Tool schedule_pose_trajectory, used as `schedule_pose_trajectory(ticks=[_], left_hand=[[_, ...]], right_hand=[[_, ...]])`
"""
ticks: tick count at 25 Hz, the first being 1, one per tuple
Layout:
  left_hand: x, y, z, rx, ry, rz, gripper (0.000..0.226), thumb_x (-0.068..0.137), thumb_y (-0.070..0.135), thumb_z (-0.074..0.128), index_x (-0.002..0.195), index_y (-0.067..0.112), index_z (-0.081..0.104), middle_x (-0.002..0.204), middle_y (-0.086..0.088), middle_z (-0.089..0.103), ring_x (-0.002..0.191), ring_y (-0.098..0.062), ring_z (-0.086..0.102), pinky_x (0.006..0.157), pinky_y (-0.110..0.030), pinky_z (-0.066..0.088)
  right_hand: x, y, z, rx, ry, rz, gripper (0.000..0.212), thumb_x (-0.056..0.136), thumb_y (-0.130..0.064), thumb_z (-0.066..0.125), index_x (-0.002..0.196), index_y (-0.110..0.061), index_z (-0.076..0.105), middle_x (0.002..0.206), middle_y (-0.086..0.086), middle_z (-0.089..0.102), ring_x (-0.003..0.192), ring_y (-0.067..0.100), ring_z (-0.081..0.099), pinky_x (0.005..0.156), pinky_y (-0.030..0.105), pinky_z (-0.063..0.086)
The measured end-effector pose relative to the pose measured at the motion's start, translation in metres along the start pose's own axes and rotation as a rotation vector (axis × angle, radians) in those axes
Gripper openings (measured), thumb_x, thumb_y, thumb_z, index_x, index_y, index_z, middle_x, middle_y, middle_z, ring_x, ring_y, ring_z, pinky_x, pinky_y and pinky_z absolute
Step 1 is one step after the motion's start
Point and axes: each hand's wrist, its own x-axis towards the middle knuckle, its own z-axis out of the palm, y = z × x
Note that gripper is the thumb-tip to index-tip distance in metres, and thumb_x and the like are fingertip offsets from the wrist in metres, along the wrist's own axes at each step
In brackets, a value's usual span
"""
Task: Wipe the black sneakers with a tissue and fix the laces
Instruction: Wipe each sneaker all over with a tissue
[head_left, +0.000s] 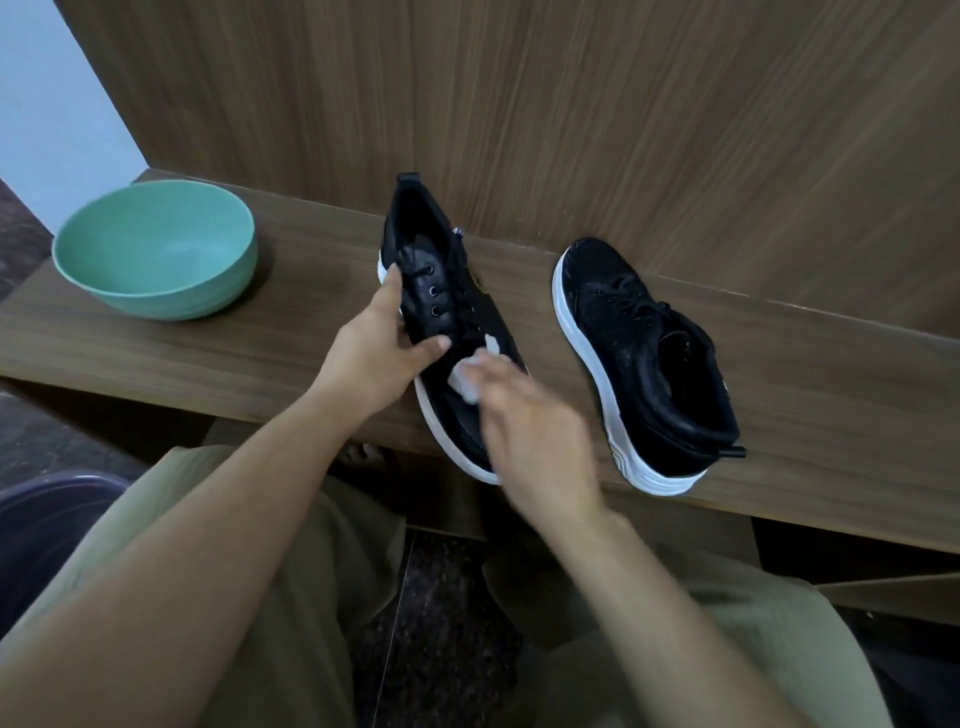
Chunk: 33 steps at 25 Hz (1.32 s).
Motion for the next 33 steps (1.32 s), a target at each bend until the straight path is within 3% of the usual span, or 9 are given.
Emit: schedule_pose_trajectory(ticks=[2,4,8,11,15,19,27,29,33], left_hand=[[0.001,0.003,0.004,0.025,0.012,-0.004,0.087,0.082,0.022,0.067,0.147,0.036,0.009,0.132,0.006,0.055,0.121,-0.013,0.051,0.102,-0.038,0.043],[0.002,0.005,0.007,0.028,0.023,-0.004,0.088,0.084,0.018,0.065,0.147,0.035,0.007,0.134,0.005,0.053,0.123,-0.013,0.049,0.101,-0.03,0.04],[0.003,0.013,0.01,0.066,0.016,-0.045,0.084,0.088,0.016,0.061,0.149,0.031,0.004,0.139,0.004,0.047,0.128,-0.014,0.043,0.09,-0.018,0.03],[0.001,0.017,0.017,0.141,0.072,-0.035,0.084,0.089,0.014,0.059,0.149,0.026,0.002,0.137,-0.003,0.05,0.124,-0.019,0.048,0.087,-0.019,0.035],[-0.001,0.019,0.019,0.211,0.097,-0.03,0.084,0.089,0.013,0.058,0.149,0.023,0.001,0.138,-0.008,0.048,0.123,-0.022,0.05,0.089,-0.023,0.039],[-0.003,0.022,0.017,0.179,0.069,-0.04,0.082,0.09,0.013,0.057,0.149,0.024,0.001,0.142,-0.008,0.044,0.127,-0.024,0.044,0.098,-0.029,0.039],[-0.007,0.025,0.02,0.185,0.08,-0.044,0.079,0.091,0.014,0.055,0.149,0.022,0.002,0.142,-0.01,0.044,0.127,-0.025,0.045,0.098,-0.03,0.039],[-0.007,0.025,0.02,0.174,0.069,-0.048,0.078,0.092,0.014,0.055,0.149,0.023,0.003,0.142,-0.01,0.044,0.126,-0.026,0.045,0.098,-0.031,0.04],[-0.006,0.026,0.024,0.194,0.05,-0.041,0.075,0.092,0.013,0.053,0.149,0.022,0.005,0.14,-0.011,0.044,0.126,-0.027,0.045,0.099,-0.033,0.039]], right_hand=[[-0.014,-0.008,0.018,-0.129,-0.092,-0.074,0.048,0.087,-0.018,0.031,0.125,-0.013,0.06,0.131,0.004,0.059,0.12,0.017,0.057,0.099,0.033,0.044],[-0.028,-0.005,0.011,-0.177,-0.147,-0.088,0.052,0.083,-0.015,0.03,0.124,-0.008,0.061,0.127,0.009,0.062,0.116,0.02,0.06,0.1,0.035,0.043],[-0.062,0.005,-0.015,-0.267,-0.052,-0.183,0.045,0.08,-0.009,0.036,0.108,-0.005,0.071,0.114,0.013,0.068,0.105,0.024,0.066,0.1,0.041,0.044],[-0.042,-0.001,0.002,-0.234,-0.032,-0.199,0.043,0.083,-0.009,0.038,0.116,-0.007,0.067,0.121,0.01,0.066,0.115,0.023,0.06,0.106,0.042,0.039],[-0.015,-0.014,0.022,-0.145,-0.007,-0.163,0.045,0.083,-0.007,0.036,0.118,-0.008,0.065,0.122,0.009,0.065,0.114,0.021,0.061,0.1,0.035,0.044],[-0.061,0.006,-0.006,-0.181,0.055,-0.294,0.038,0.08,-0.007,0.042,0.099,-0.01,0.074,0.113,0.008,0.07,0.101,0.021,0.068,0.088,0.035,0.053],[-0.015,0.007,0.015,-0.088,0.177,0.046,0.031,0.076,-0.003,0.051,0.095,-0.012,0.073,0.103,0.006,0.073,0.093,0.019,0.071,0.082,0.032,0.054],[-0.037,-0.001,0.009,-0.074,0.145,0.049,0.032,0.068,0.002,0.06,0.093,-0.013,0.074,0.103,0.005,0.073,0.092,0.018,0.071,0.076,0.03,0.056],[-0.064,-0.005,-0.002,-0.035,0.136,0.038,0.032,0.069,0.0,0.058,0.092,-0.015,0.074,0.102,0.0,0.074,0.094,0.013,0.07,0.082,0.03,0.054]])
